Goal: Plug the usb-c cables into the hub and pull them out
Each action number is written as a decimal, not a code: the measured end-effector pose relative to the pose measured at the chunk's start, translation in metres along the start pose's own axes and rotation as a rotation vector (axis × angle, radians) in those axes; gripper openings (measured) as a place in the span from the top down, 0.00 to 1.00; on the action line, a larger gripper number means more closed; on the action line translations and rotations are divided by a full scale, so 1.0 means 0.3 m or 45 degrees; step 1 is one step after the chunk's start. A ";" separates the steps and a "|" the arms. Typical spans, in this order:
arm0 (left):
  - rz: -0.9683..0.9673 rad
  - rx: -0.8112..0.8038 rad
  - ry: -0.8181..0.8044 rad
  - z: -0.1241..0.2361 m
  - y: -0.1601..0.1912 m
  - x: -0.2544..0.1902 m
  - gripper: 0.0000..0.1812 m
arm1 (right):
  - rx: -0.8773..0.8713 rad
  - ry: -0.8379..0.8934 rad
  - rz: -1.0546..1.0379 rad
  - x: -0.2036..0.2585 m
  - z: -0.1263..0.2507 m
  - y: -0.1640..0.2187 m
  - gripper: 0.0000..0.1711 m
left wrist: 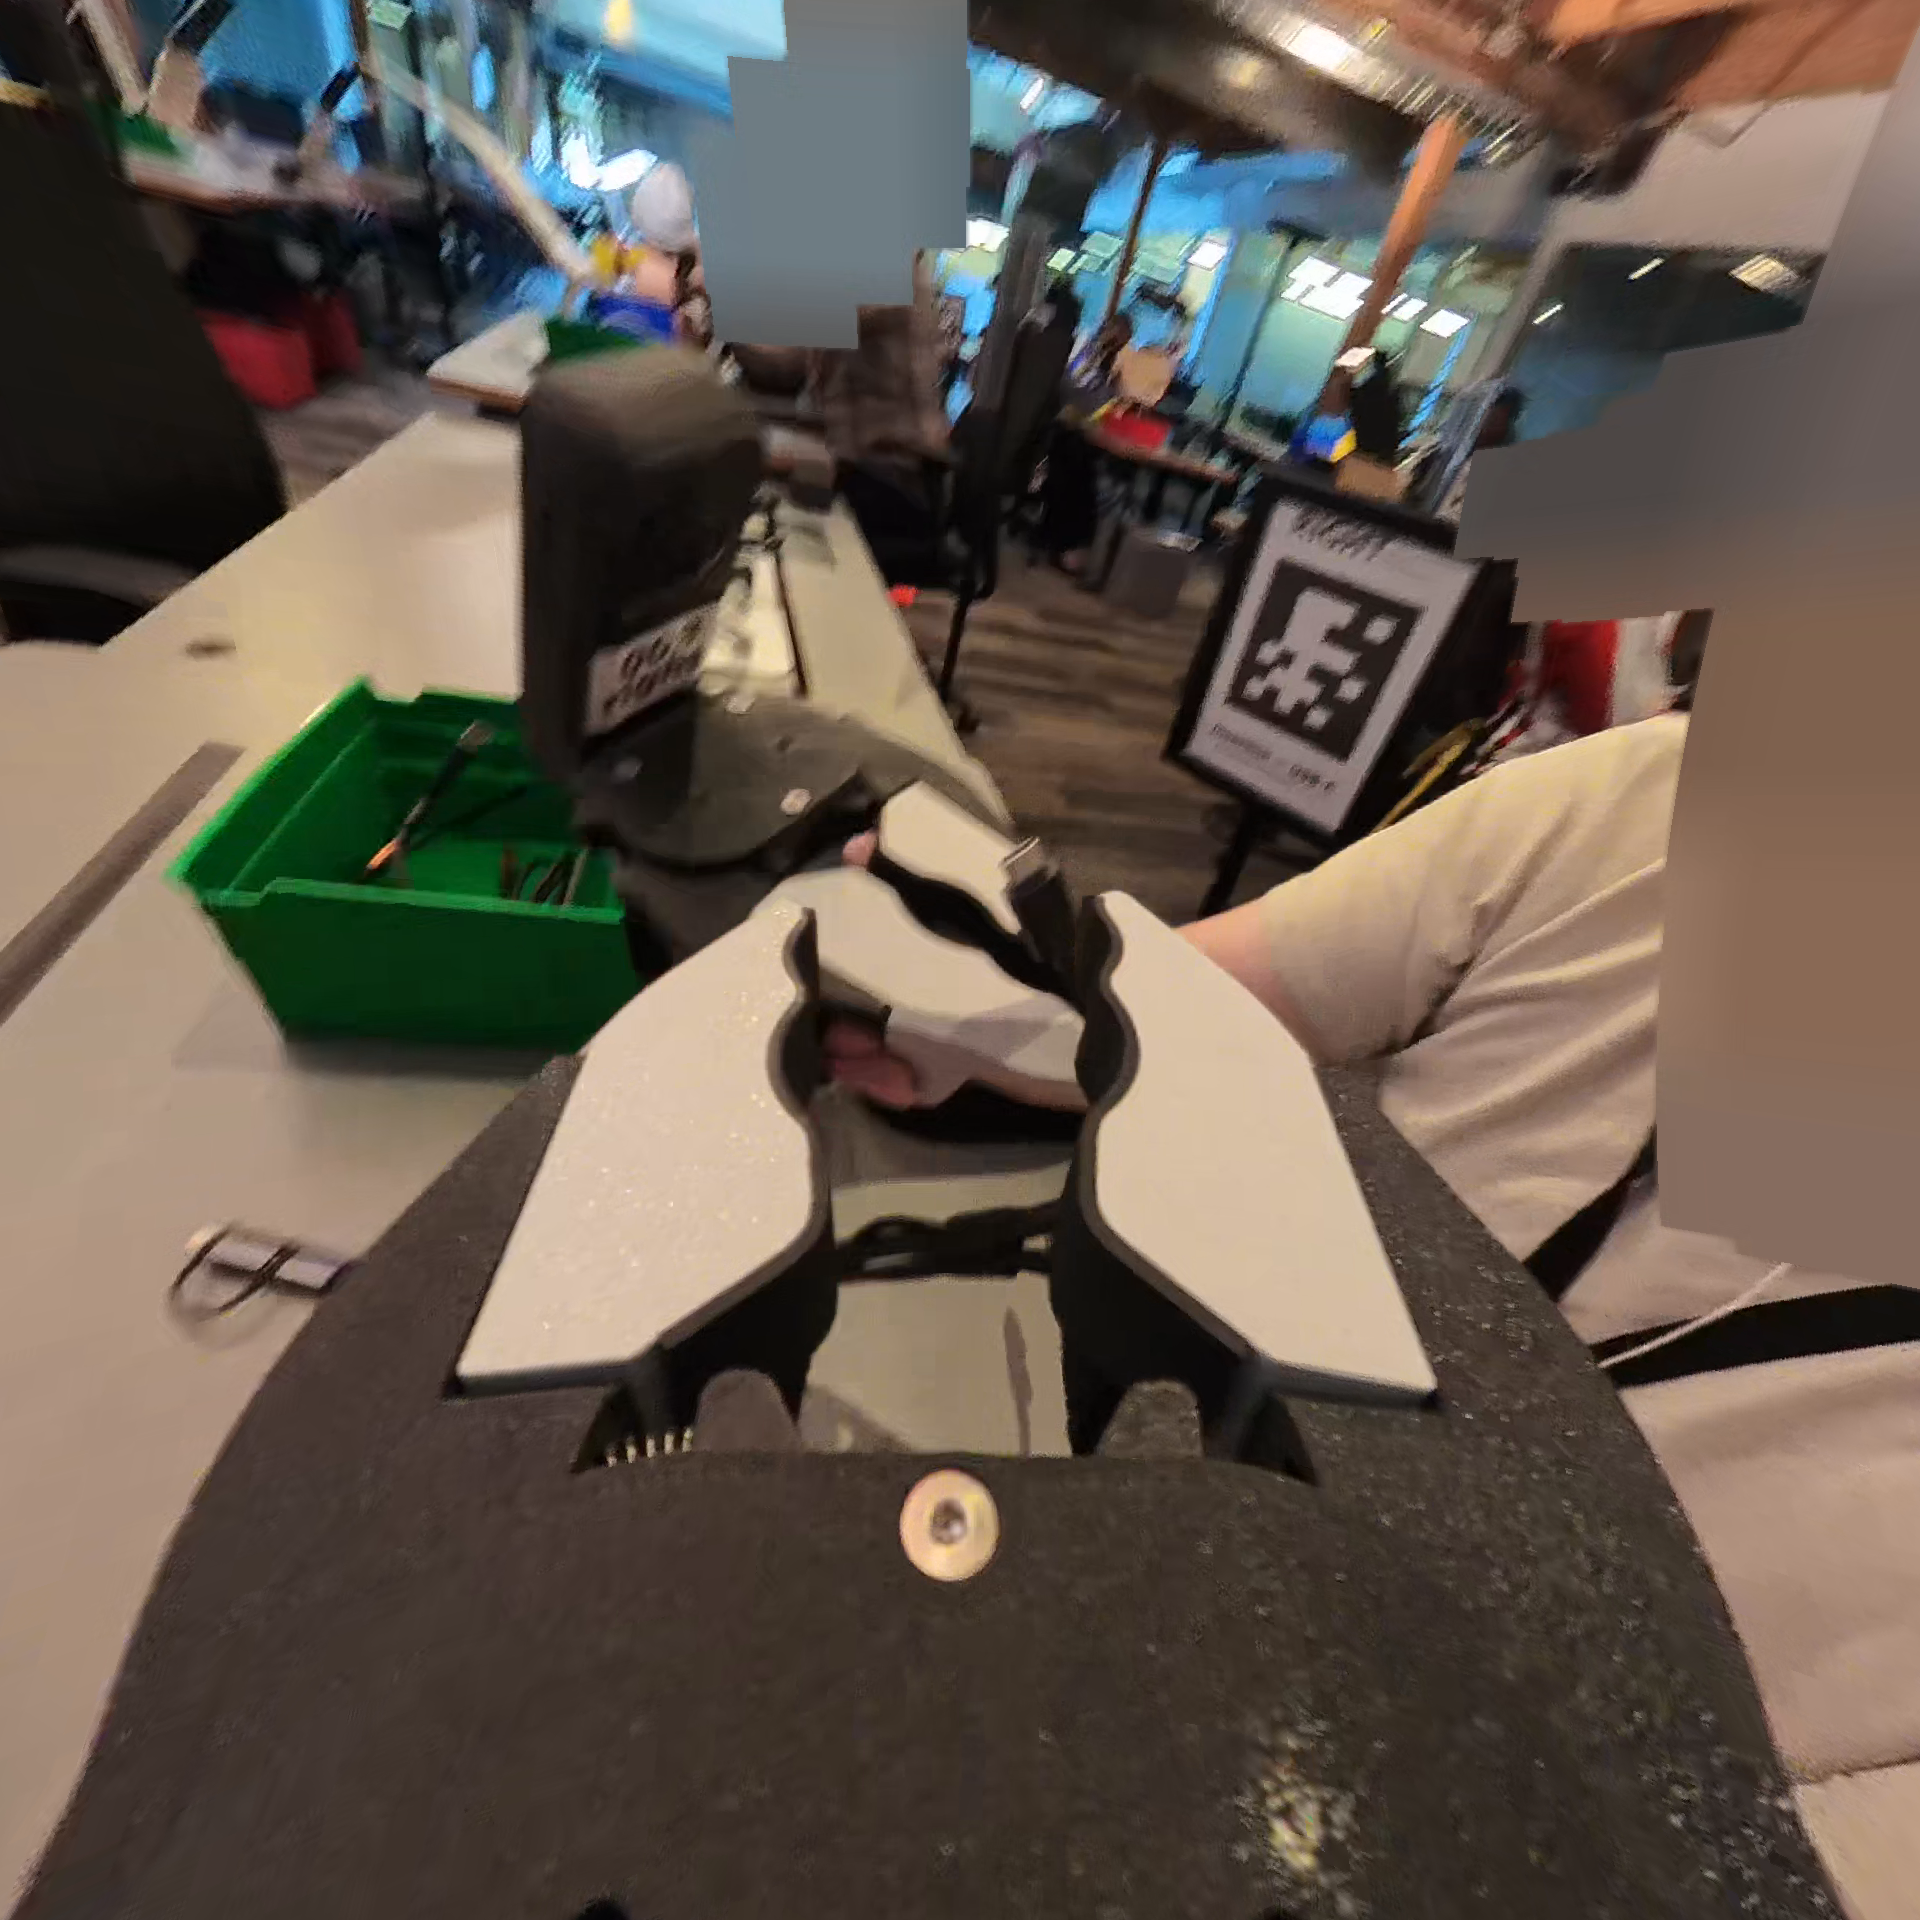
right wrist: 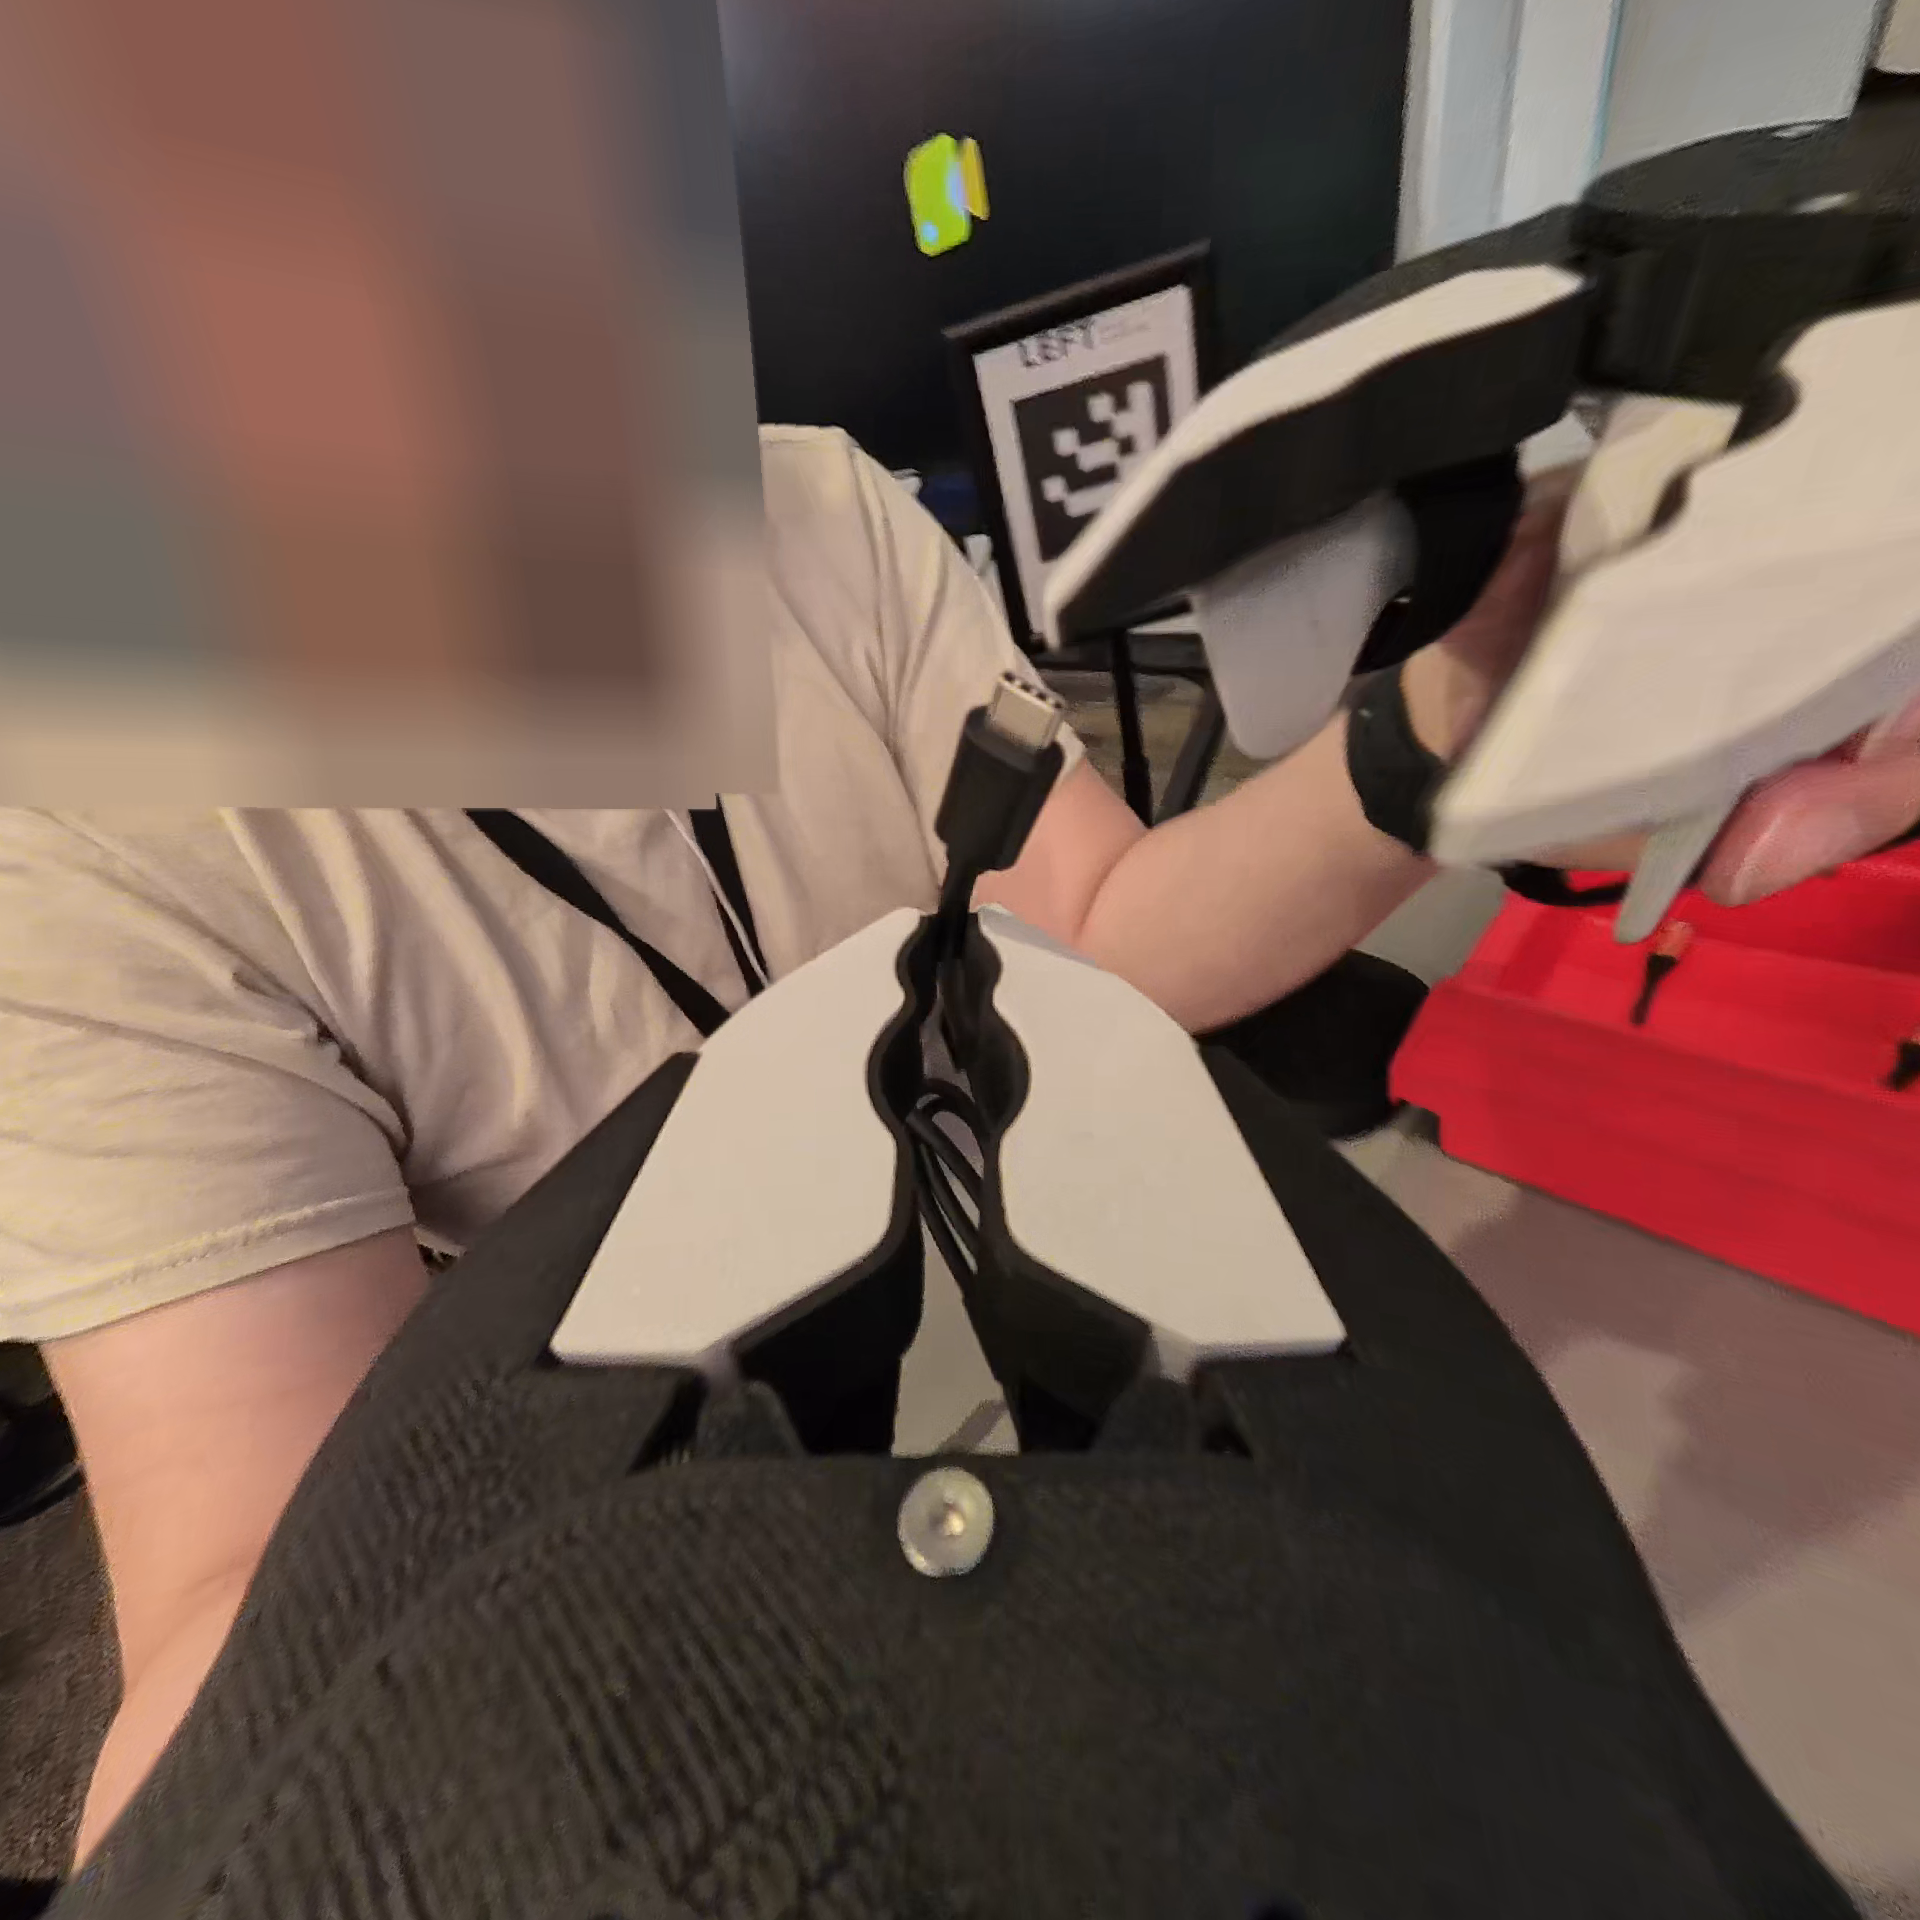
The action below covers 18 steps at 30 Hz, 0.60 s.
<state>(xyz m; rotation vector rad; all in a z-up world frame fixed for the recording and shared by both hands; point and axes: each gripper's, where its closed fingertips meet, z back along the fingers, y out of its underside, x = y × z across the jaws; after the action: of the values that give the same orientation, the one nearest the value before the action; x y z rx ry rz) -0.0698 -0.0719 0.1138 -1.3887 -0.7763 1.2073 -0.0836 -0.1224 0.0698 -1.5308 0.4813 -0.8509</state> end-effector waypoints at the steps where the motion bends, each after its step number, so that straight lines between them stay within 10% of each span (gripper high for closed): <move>1: -0.002 0.045 -0.057 -0.001 0.021 0.026 0.74 | 0.027 0.073 -0.012 -0.016 0.014 0.008 0.98; 18: 0.192 0.048 0.354 -0.128 0.029 -0.050 0.94 | 0.015 0.077 0.013 0.001 0.052 0.013 0.97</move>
<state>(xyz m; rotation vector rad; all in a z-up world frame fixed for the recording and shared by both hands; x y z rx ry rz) -0.0389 -0.0990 0.1051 -1.5646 -0.4590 1.1055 -0.0711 -0.1128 0.0664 -1.4943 0.5266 -0.8929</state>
